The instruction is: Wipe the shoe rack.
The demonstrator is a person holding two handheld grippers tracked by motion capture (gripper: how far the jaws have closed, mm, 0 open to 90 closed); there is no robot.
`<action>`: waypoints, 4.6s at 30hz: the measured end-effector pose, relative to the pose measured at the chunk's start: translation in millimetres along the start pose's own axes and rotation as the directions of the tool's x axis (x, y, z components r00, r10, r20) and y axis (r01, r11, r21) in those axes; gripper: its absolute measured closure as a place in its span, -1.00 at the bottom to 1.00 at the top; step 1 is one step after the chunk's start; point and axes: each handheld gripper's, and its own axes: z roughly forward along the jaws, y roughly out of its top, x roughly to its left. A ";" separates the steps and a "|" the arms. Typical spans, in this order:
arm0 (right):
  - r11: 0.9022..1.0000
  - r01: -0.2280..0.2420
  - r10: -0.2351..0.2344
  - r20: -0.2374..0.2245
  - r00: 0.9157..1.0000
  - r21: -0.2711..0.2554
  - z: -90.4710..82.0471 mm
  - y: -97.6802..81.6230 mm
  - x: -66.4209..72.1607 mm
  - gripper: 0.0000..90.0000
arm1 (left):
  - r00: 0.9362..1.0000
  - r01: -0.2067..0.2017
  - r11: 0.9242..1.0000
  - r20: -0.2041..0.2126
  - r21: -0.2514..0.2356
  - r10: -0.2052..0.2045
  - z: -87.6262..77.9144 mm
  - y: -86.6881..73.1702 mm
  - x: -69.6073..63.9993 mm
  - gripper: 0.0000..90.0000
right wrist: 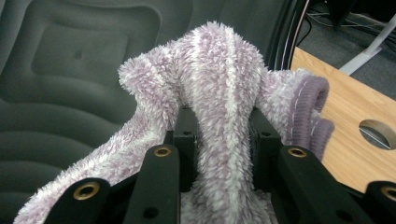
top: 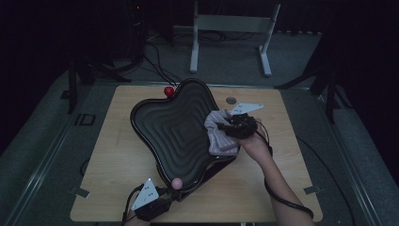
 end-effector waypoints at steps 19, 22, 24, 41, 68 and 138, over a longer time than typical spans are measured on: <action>0.997 -0.003 0.000 -0.037 0.999 -0.083 1.3 42.7 5.5 0.56 | 1.000 -0.006 1.000 0.002 0.003 0.006 0.8 0.4 -0.3 0.64; 0.994 0.012 -0.015 -0.031 0.999 -0.110 6.7 62.5 6.8 0.56 | 1.000 -0.006 1.000 0.002 0.001 0.006 0.7 0.0 -0.3 0.64; 0.992 0.019 -0.022 -0.024 0.999 -0.126 10.5 76.3 7.5 0.56 | 1.000 -0.007 1.000 0.003 0.001 0.007 0.7 0.2 -0.2 0.64; 0.997 0.027 -0.028 -0.012 1.000 -0.076 64.0 117.4 10.4 0.55 | 1.000 -0.008 1.000 0.007 0.000 0.008 0.0 0.0 1.0 0.64; 0.999 0.039 -0.039 -0.016 0.999 -0.030 21.8 30.5 39.4 0.55 | 1.000 -0.005 1.000 0.000 0.003 0.005 0.1 0.4 -0.1 0.64; 0.993 0.079 -0.082 -0.026 0.996 -0.087 66.9 111.1 53.8 0.52 | 1.000 -0.009 1.000 -0.001 0.006 0.009 -0.8 0.6 1.6 0.64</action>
